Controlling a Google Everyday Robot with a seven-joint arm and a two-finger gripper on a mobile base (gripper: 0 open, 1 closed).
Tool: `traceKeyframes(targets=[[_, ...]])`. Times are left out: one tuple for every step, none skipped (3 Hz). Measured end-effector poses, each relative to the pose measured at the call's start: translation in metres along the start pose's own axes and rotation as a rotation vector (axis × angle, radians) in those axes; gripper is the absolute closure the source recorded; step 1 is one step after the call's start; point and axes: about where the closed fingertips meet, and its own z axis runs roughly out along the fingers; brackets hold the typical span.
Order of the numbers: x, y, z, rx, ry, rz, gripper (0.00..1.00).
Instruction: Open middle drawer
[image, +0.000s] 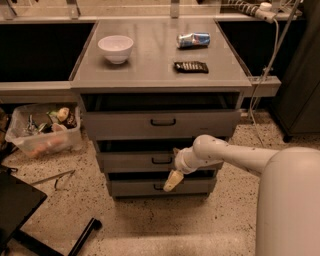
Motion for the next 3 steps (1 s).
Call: traceKeyframes(targets=[[0.012,-0.017,-0.003,0.056,0.022,0.008,0.00],[0.019,-0.024,-0.004,0.099,0.036,0.000,0.00],[0.030,-0.034,0.011,0.068,0.073,0.054,0.00]])
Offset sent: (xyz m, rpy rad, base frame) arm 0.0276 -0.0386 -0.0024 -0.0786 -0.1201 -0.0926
